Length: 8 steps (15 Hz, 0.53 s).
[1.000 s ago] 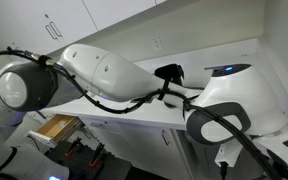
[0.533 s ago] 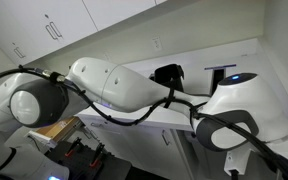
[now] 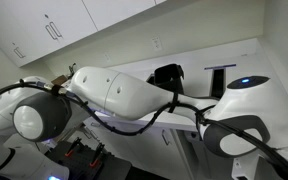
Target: Close the open cabinet door on the far right
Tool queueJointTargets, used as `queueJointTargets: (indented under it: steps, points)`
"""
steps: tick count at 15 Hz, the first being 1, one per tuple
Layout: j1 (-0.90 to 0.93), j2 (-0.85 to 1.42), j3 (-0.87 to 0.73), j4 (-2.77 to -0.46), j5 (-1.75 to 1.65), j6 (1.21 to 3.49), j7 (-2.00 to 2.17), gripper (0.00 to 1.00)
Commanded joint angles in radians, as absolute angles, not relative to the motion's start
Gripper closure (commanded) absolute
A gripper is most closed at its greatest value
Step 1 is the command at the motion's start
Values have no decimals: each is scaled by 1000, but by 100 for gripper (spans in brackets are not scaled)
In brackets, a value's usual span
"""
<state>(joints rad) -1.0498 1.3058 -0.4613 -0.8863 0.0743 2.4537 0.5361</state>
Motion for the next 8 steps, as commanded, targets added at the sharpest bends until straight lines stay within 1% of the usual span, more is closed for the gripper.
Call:
queueJointTargets:
  steps: [1,3,8]
  points:
    - [-1090,1364,-442,-773,51,2379,536,100]
    - [-1091,1371,-441,-756,32,2315,538,100]
    - [-1098,1347,-391,-696,26,2029,515,100]
